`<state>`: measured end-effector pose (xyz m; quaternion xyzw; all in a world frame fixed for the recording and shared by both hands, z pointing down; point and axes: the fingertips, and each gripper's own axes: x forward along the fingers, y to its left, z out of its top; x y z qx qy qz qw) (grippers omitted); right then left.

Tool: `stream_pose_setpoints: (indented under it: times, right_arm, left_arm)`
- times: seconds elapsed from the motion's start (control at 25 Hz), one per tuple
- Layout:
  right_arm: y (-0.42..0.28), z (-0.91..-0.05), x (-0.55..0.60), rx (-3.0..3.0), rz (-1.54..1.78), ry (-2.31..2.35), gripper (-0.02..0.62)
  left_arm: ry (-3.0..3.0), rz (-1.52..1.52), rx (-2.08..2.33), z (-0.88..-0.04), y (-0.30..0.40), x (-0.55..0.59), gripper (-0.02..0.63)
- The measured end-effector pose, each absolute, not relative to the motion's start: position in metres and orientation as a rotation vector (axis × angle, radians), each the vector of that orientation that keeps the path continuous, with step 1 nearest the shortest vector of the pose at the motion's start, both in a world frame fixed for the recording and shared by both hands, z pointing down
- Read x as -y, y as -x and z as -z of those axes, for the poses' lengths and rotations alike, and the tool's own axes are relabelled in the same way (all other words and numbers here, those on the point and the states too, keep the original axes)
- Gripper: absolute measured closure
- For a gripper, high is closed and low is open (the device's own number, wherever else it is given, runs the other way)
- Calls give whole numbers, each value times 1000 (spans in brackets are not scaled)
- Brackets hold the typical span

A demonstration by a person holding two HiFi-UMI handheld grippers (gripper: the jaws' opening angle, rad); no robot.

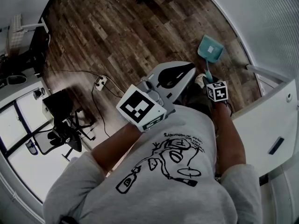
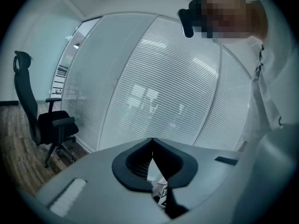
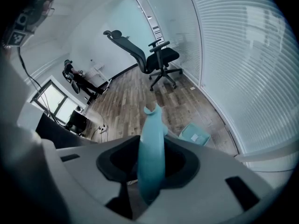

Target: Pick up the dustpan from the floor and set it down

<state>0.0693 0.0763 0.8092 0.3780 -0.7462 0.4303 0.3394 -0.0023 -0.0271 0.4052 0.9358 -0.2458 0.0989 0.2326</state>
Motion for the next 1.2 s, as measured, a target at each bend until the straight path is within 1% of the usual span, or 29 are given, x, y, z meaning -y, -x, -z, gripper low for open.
stream_pose_setpoints:
  times: [0.08,0.16,0.24,0.76,1.2]
  right_arm:
    - [-70,-810,-76,1935,-1120,-980,495]
    - [-74,-811,-75,1919,-1133,-988,447]
    - [-78,-810,-75,1901,-1140,-1002,423]
    - [-95,-759,-57,1956,-1033,-1099,413]
    - [-115,-672,-13,2082,-849,-1245,414]
  left_arm:
    - [-2571,-265,673,-405,1,28,604]
    - [-2576,-257,670,-404,-1,29,604]
    - [-2583,-250,666,-401,-2,29,604]
    - [-2627,-202,662,-374,-9,28,604]
    - [-2670,-161,670,-352,-16,35,604]
